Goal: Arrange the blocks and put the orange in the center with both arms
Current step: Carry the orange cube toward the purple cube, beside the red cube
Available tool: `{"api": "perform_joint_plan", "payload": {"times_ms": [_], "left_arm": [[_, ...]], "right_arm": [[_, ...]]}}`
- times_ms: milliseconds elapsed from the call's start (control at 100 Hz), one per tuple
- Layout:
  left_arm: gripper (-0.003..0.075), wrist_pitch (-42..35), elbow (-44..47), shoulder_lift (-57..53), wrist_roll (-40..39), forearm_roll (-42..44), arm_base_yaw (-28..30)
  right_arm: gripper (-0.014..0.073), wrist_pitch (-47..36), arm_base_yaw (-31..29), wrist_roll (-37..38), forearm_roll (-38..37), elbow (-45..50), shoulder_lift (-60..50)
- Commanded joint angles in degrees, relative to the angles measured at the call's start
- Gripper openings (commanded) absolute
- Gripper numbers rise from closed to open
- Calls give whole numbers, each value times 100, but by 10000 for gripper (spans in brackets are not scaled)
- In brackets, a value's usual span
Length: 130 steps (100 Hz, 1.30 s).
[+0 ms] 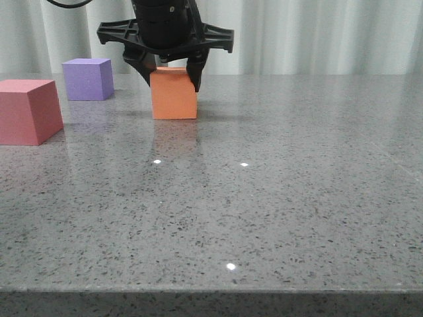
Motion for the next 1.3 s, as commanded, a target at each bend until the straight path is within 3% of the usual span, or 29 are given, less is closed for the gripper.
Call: {"api": "perform_joint_plan", "payload": {"times_ms": [0, 340, 690, 900, 1290], "left_arm": [[231, -276, -183, -523, -67, 156, -48], [231, -188, -86, -1637, 659, 193, 277], [231, -726, 1359, -2596, 1155, -8, 1266], [231, -1235, 1819, -2587, 2018, -975, 1882], [231, -1719, 2274, -2318, 2143, -987, 2155]], "right_arm": [[-68, -370, -42, -47, -155, -158, 23], [-68, -370, -42, -47, -155, -158, 23], [-68, -370, -42, -47, -155, -158, 23], [-68, -370, -42, -47, -155, -158, 23], [-68, -370, -42, -47, -155, -158, 23]]}}
